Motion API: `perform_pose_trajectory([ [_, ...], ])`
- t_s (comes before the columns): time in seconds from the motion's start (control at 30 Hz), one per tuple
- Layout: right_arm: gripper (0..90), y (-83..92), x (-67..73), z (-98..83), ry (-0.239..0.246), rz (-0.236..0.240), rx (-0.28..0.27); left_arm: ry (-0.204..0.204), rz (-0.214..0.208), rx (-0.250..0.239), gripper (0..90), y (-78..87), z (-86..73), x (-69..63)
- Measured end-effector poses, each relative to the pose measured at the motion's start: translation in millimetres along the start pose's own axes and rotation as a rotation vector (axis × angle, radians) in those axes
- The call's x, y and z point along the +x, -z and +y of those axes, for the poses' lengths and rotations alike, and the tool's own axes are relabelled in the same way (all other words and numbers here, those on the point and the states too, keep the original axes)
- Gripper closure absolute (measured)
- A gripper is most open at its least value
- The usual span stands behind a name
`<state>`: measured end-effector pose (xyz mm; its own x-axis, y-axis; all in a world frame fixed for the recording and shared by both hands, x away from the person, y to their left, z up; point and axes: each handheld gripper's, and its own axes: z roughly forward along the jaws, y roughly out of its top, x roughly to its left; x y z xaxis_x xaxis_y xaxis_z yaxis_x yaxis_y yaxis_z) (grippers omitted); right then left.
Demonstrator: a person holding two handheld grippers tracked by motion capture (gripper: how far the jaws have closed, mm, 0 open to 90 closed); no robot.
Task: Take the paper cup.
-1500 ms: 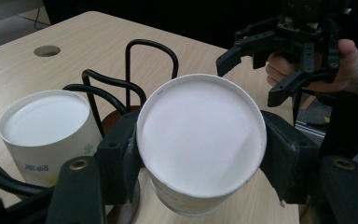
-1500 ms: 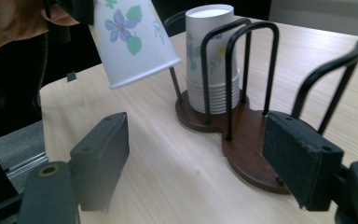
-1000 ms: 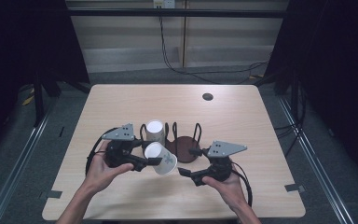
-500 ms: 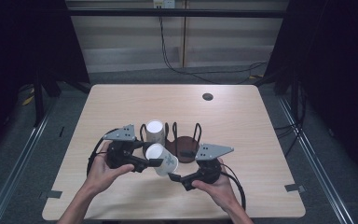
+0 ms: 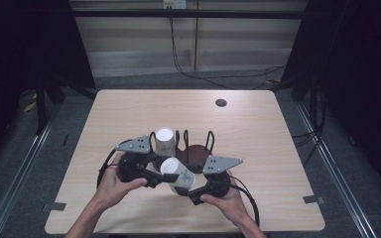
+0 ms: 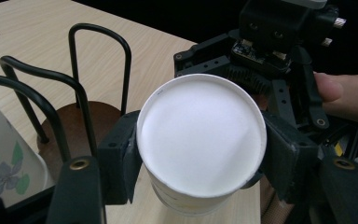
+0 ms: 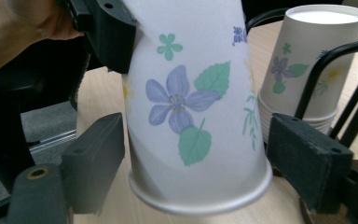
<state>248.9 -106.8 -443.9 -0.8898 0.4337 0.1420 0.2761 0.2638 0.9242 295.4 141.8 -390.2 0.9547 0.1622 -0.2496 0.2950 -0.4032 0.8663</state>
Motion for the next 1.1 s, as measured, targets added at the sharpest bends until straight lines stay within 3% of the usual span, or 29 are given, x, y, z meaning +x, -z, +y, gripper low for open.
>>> perform_pose_trajectory([
  [0.3,24.7,-1.4,0.1,-1.5,0.001,0.03,-0.003,0.0,-0.008,-0.002,36.4,-1.9,0.3,-1.8],
  [0.77,32.8,3.1,-0.8,-1.6,0.0,0.036,0.028,0.023,-0.031,-0.016,34.3,-6.6,-3.7,1.5],
  [0.9,33.2,5.5,-1.7,-0.1,-0.006,0.035,0.027,0.021,-0.03,-0.005,26.3,-8.6,-3.1,1.1],
  [0.93,33.5,6.5,-2.4,0.3,-0.011,0.04,0.033,0.024,-0.024,-0.006,20.6,-8.9,-2.7,0.9],
  [1.1,33.6,9.8,-4.2,-0.2,-0.012,0.034,0.062,0.02,-0.018,-0.002,16.7,-6.8,-1.7,1.3],
])
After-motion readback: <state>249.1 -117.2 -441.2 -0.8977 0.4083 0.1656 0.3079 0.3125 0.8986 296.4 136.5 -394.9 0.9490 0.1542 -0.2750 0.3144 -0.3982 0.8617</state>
